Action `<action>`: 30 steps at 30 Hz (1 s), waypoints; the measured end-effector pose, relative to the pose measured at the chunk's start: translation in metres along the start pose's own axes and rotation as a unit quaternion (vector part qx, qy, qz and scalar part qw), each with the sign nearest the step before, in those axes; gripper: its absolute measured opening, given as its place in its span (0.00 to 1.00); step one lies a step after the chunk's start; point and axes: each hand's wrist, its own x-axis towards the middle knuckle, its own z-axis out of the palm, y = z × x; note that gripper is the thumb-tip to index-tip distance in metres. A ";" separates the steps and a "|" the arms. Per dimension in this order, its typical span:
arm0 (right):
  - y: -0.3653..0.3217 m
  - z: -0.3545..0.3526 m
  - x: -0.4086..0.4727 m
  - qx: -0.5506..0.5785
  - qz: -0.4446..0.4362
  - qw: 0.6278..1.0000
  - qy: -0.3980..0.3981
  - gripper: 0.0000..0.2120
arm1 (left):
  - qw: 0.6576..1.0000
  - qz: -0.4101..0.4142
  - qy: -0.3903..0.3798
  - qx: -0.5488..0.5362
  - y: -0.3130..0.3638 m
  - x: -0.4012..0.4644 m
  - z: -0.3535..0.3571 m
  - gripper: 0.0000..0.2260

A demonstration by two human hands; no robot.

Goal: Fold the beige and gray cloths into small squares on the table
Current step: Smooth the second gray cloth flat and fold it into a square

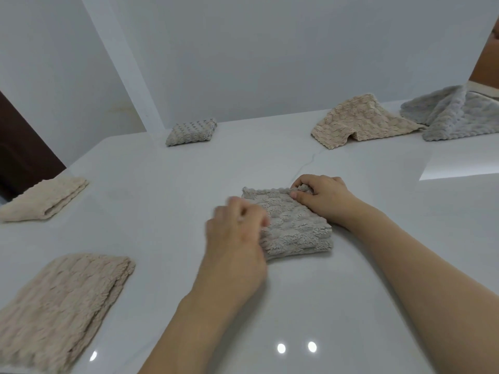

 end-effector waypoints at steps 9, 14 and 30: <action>0.006 -0.004 -0.004 0.111 0.024 0.994 -0.009 0.05 | 0.975 -0.083 -0.189 0.077 0.062 0.021 0.004 0.23; 0.012 -0.005 -0.001 0.203 0.017 0.979 -0.011 0.04 | 0.956 -0.107 -0.195 0.191 0.087 0.033 0.027 0.30; 0.012 -0.002 0.001 0.193 0.011 0.981 0.005 0.03 | 0.949 -0.158 -0.187 0.200 0.094 0.021 0.034 0.23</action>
